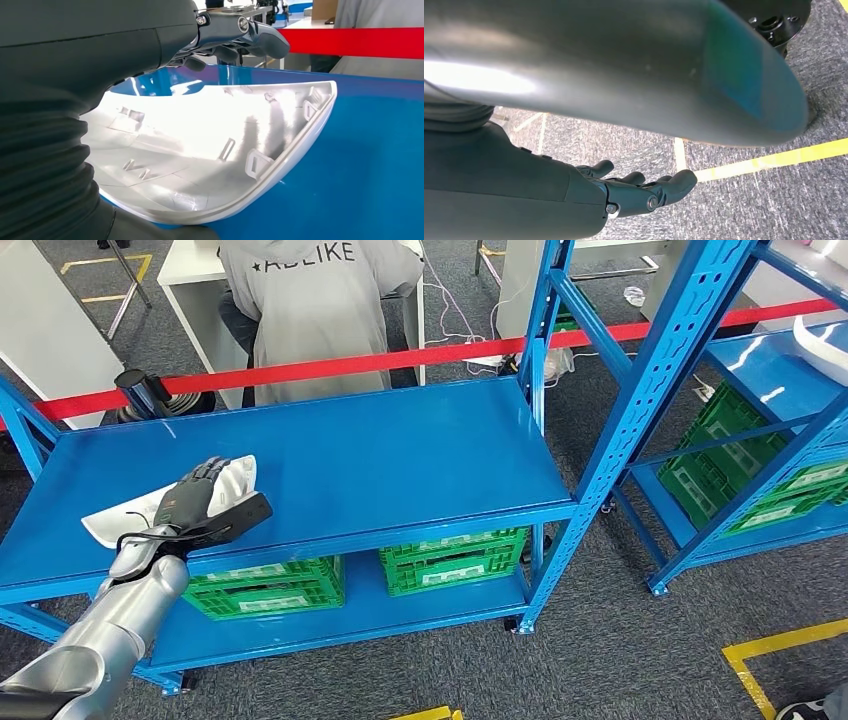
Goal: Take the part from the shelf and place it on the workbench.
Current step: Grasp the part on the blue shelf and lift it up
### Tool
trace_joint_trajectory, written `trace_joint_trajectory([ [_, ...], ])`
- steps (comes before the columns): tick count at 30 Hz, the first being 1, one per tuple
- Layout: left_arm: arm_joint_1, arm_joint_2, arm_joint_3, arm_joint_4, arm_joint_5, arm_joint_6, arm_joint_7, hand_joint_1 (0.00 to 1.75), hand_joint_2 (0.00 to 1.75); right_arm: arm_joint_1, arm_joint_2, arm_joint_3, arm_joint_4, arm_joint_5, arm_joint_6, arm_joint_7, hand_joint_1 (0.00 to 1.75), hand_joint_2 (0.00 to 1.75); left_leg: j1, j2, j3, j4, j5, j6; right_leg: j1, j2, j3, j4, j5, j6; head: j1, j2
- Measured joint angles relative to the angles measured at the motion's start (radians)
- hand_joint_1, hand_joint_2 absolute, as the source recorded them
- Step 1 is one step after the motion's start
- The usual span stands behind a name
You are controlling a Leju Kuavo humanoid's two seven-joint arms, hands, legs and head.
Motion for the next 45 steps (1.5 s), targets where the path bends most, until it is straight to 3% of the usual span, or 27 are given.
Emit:
trace_joint_trajectory([
  [7,-0.001,-0.001,0.0,0.0,-0.007,-0.012,-0.001,0.0,1.75,0.0,0.0,-0.001,0.0,0.002,-0.001,-0.001,0.0,0.0,0.0,0.0,0.0,0.0,0.0,0.0,0.0,0.0,0.0,0.0,0.0,0.0,0.0,0.0],
  [21,-0.002,0.014,0.0,0.01,0.003,-0.165,-0.015,0.0,1.75,0.0,0.0,-0.001,0.0,0.011,-0.002,0.001,0.0,0.0,0.0,0.0,0.0,0.0,0.0,0.0,0.0,0.0,0.0,0.0,0.0,0.0,0.0,0.0],
  [45,-0.009,0.01,-0.017,0.017,-0.007,-0.135,0.024,0.0,1.75,-0.001,0.0,-0.017,0.0,0.019,-0.009,0.011,0.0,0.0,0.0,0.0,0.0,0.0,0.0,0.0,0.0,0.0,0.0,0.0,0.0,0.0,0.0,0.0],
])
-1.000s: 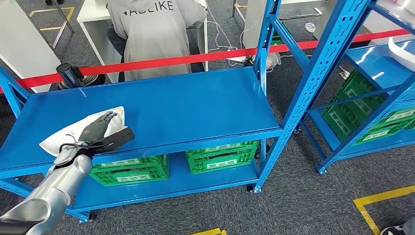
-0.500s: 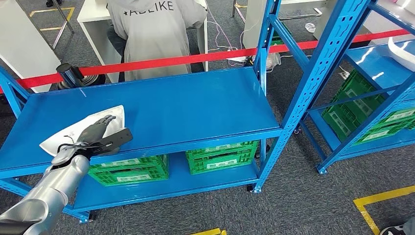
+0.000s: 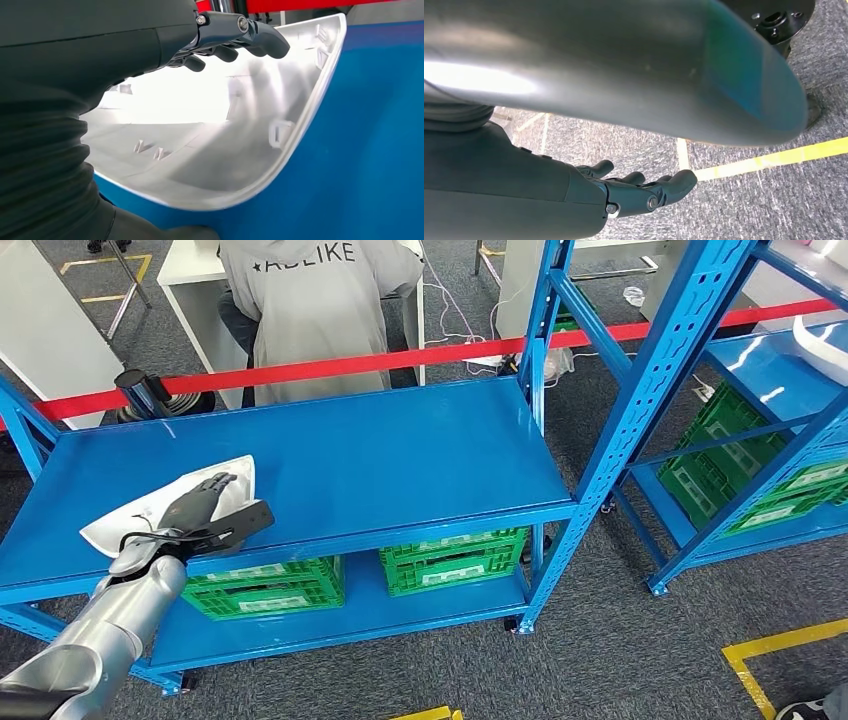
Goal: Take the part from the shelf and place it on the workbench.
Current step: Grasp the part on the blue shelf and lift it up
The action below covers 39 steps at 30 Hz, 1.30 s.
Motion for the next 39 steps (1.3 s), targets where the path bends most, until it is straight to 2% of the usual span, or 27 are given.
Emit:
trace_joint_trajectory([
  [15,-0.001,0.001,0.0,0.001,0.018,0.052,-0.045,0.0,1.75,0.0,0.0,-0.001,0.0,0.008,0.0,-0.004,0.0,0.0,0.0,0.0,-0.001,0.0,0.0,0.0,0.0,0.0,0.0,0.0,0.0,0.0,0.0,0.0],
  [25,0.0,0.008,0.0,0.009,0.013,0.016,-0.048,0.0,1.75,0.0,0.0,-0.001,0.0,0.017,0.004,-0.008,0.0,0.0,0.0,0.0,-0.001,0.0,0.0,0.0,0.0,0.0,0.0,0.0,0.0,0.0,0.0,0.0],
  [29,0.001,0.011,-0.001,0.011,0.009,0.008,-0.048,0.0,0.0,0.0,0.0,-0.001,0.0,0.018,0.006,-0.011,0.0,0.0,0.0,0.0,-0.001,0.0,0.0,0.0,0.0,0.0,0.0,0.0,0.0,0.0,0.0,0.0],
  [34,0.002,0.014,-0.001,0.014,0.009,-0.003,-0.052,0.0,0.0,0.0,0.0,-0.001,0.0,0.019,0.007,-0.012,0.0,0.0,0.0,0.0,-0.001,0.0,0.0,0.0,0.0,0.0,0.0,0.0,0.0,0.0,0.0,0.0],
  [38,0.004,0.017,-0.001,0.014,0.011,-0.028,-0.071,0.0,1.75,0.0,0.0,-0.001,0.0,0.023,0.01,-0.011,0.0,0.0,0.0,0.0,-0.001,0.0,0.0,0.0,0.0,0.0,0.0,0.0,0.0,0.0,0.0,0.0],
  [39,0.004,0.018,-0.002,0.014,0.014,-0.028,-0.076,0.0,1.75,0.0,0.0,-0.001,0.0,0.024,0.011,-0.011,0.0,0.0,0.0,0.0,-0.001,0.0,0.0,0.0,0.0,0.0,0.0,0.0,0.0,0.0,0.0,0.0],
])
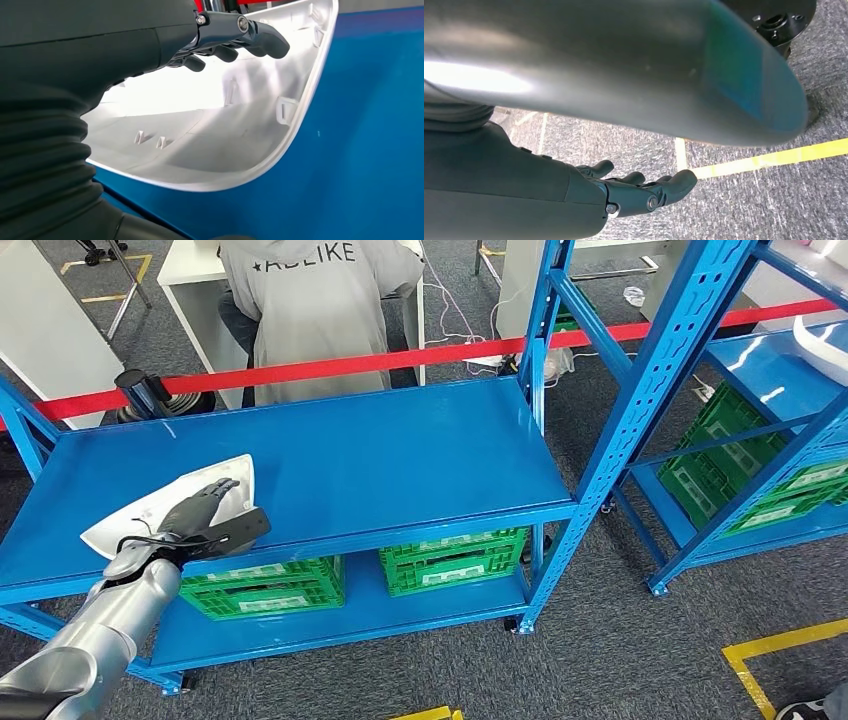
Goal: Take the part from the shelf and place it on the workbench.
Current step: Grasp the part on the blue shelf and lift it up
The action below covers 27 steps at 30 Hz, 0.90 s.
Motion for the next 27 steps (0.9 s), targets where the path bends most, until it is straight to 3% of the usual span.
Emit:
trace_joint_trajectory([
  [13,-0.006,0.029,0.0,-0.009,0.06,-0.016,-0.06,0.0,1.75,0.0,0.0,-0.003,0.0,0.001,0.0,-0.002,0.0,0.0,0.0,0.0,0.001,0.0,0.0,0.0,0.0,0.0,0.0,0.0,0.0,0.0,0.0,0.0],
  [17,-0.007,0.031,0.0,-0.009,0.047,-0.034,-0.058,0.0,0.0,0.0,0.0,-0.006,0.0,0.002,0.001,-0.003,0.0,0.0,0.0,0.0,0.001,0.0,0.0,0.0,0.0,0.0,0.0,0.0,0.0,0.0,0.0,0.0],
  [20,-0.006,0.031,-0.001,-0.009,0.039,-0.042,-0.052,0.0,0.0,0.0,0.0,-0.006,0.0,0.002,0.002,-0.004,0.0,0.0,0.0,0.0,0.001,0.0,0.0,0.0,0.0,0.0,0.0,0.0,0.0,0.0,0.0,0.0],
  [24,-0.006,0.031,-0.006,-0.008,0.039,-0.065,-0.054,0.0,1.75,0.0,0.0,-0.007,0.0,0.004,0.003,-0.002,0.0,0.0,0.0,0.0,0.001,0.0,0.0,0.0,0.0,0.0,0.0,0.0,0.0,0.0,0.0,0.0],
  [27,-0.006,0.031,-0.007,-0.008,0.042,-0.083,-0.062,0.0,1.75,0.0,0.0,-0.007,0.0,0.004,0.002,0.0,0.0,0.0,0.0,0.0,0.001,0.0,0.0,0.0,0.0,0.0,0.0,0.0,0.0,0.0,0.0,0.0],
])
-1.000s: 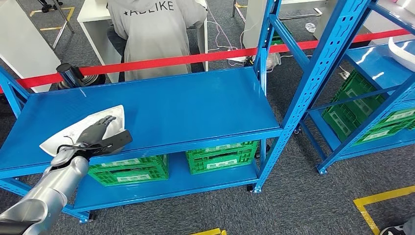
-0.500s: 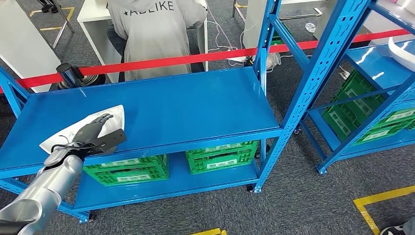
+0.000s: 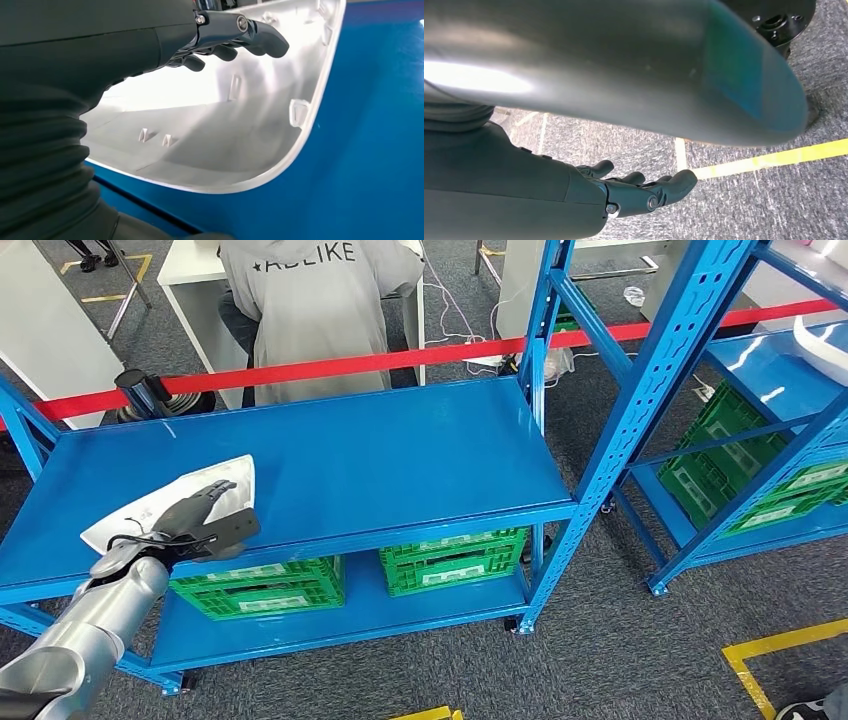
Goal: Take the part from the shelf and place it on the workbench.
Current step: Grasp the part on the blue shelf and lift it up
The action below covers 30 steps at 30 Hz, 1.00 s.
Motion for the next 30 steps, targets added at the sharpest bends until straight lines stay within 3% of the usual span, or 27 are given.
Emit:
trace_joint_trajectory([
  [11,-0.007,-0.007,-0.03,0.0,-0.018,-0.026,0.022,0.0,1.75,0.0,0.0,-0.005,0.0,0.0,0.0,0.003,0.0,0.0,0.0,0.0,0.0,0.0,-0.001,0.001,0.0,0.0,0.002,0.0,0.0,0.0,0.0,0.0],
  [30,-0.006,-0.034,-0.057,0.003,-0.014,0.051,0.078,0.0,1.75,0.0,0.0,-0.01,0.0,0.008,-0.001,-0.002,0.0,0.0,0.0,0.0,0.002,0.0,-0.001,0.001,0.0,-0.001,0.003,0.0,0.0,0.0,0.0,0.0],
])
